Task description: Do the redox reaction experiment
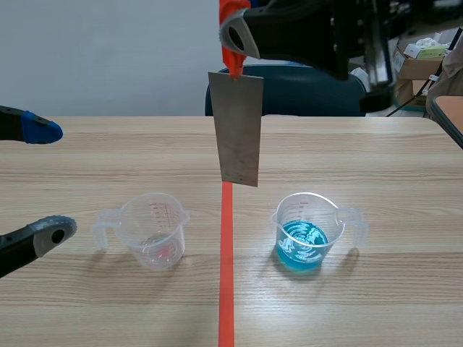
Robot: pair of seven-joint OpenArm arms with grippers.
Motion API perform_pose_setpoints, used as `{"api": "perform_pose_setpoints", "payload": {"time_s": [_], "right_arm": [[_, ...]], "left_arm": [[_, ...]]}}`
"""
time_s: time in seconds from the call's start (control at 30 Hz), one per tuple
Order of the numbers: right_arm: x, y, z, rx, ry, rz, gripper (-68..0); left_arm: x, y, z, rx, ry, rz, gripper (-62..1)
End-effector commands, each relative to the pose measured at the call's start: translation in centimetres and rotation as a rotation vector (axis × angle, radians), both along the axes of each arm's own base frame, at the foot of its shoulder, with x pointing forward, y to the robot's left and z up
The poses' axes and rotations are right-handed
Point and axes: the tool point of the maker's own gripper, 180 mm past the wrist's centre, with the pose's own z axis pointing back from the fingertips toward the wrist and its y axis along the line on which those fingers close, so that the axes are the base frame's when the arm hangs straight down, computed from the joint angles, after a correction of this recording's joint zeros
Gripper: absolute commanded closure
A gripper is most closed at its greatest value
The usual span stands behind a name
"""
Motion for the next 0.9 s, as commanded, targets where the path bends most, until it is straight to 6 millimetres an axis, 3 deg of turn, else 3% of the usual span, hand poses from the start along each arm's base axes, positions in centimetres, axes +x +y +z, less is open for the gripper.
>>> {"api": "perform_pose_setpoints", "payload": {"time_s": [0.0, 0.33, 0.87], "right_arm": [[0.2, 0.5, 1.1, 0.025, -0.029, 0.021, -0.7], [1.7, 4.2, 0.7, 0.045, 0.017, 0.086, -0.7], [2.3, 8.8, 0.5, 0.060, 0.061, 0.167, -0.7]], "left_arm": [[0.1, -0.1, 0.5, -0.025, -0.007, 0.004, -62.3], [0.1, -0.1, 0.5, -0.024, -0.008, 0.004, -62.3], [0.1, -0.1, 0.5, -0.025, -0.007, 0.004, -62.3]]}}
